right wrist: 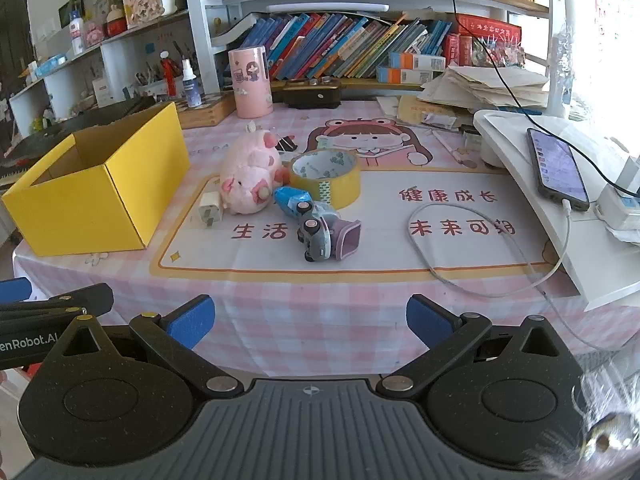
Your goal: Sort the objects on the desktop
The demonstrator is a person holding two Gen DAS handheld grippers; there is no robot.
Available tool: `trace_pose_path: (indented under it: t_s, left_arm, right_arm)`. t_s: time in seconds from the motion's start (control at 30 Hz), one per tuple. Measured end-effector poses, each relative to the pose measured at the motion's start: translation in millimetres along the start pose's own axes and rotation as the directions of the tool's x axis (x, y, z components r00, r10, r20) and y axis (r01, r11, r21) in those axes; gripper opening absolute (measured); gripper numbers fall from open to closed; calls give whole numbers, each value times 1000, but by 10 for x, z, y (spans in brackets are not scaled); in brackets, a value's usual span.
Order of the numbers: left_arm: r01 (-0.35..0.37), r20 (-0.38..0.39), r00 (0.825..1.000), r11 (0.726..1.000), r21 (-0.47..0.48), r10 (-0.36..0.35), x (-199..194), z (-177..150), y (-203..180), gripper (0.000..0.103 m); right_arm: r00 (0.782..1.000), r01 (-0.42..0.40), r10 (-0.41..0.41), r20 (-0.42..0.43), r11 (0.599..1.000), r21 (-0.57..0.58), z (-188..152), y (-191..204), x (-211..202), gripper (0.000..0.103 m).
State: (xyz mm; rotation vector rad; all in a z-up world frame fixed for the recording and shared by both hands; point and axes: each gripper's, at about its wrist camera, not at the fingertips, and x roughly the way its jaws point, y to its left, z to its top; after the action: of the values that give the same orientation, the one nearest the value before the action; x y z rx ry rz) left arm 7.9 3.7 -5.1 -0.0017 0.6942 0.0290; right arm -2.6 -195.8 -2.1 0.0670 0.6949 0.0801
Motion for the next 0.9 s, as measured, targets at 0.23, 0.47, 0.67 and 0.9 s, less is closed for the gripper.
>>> trace_pose_path:
  t_s: [0.23,0.47,0.67,0.9]
  left_arm:
    - [20,2,1000,1000,-2,-20,-11,1,35,101]
    - [3,5,1000,1000,4,-3,-24,14,19,101]
    - [-2,10,1000,1000,8,2,-43,16,18,101]
    - [-2,15,1000,1000,9,2,-59,19,23,101]
  right_arm:
    - [1000,9,-9,-9,1000,14,5,-23,10,101]
    - [1000,14,-13,-17,1000,26,6,-40,20,101]
    - [1000,6,-5,-25,999,32,1,-46,27,101]
    - [999,-5,6,-42,1000,23,-12,-14,50,102]
